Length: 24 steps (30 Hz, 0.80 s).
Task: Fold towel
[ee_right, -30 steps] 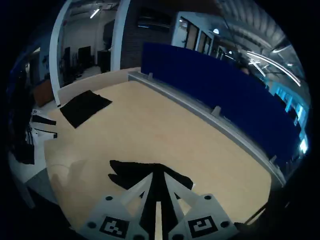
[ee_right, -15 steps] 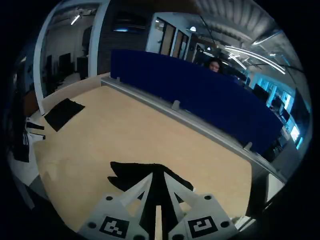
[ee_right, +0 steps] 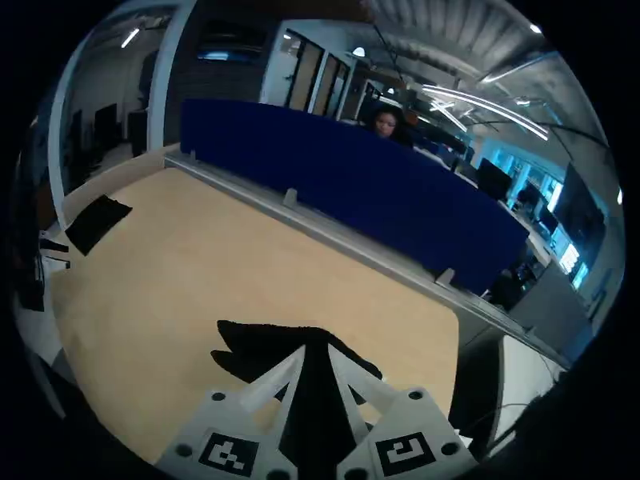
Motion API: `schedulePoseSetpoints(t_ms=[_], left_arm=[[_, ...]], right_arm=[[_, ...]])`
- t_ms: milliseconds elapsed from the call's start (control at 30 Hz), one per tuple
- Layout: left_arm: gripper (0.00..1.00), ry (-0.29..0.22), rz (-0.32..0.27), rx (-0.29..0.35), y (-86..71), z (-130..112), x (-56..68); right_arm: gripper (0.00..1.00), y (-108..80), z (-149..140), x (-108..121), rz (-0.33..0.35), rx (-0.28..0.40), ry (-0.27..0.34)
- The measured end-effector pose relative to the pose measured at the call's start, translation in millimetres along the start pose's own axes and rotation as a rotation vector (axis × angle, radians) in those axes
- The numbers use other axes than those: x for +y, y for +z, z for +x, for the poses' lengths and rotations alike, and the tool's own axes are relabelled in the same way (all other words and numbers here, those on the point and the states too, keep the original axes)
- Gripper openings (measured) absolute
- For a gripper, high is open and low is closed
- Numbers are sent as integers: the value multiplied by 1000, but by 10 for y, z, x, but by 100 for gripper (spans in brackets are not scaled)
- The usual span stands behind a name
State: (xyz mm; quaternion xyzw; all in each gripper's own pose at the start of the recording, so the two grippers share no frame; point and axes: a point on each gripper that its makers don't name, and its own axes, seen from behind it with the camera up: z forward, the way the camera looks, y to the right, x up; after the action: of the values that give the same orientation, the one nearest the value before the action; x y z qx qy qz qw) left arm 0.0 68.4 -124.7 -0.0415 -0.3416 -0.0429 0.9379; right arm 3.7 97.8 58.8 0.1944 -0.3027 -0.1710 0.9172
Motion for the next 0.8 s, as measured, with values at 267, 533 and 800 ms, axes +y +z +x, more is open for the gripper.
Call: schedulePoseSetpoints(t_ms=[267, 533, 800], left_arm=[[93, 10, -1, -8, 39, 20, 101], [93, 17, -2, -15, 52, 2, 182], [93, 28, -9, -21, 74, -8, 244]], right_arm=[[4, 70, -107, 307, -14, -15, 9], [4, 129, -246, 395, -14, -34, 22], [4, 28, -525, 378, -13, -61, 48]])
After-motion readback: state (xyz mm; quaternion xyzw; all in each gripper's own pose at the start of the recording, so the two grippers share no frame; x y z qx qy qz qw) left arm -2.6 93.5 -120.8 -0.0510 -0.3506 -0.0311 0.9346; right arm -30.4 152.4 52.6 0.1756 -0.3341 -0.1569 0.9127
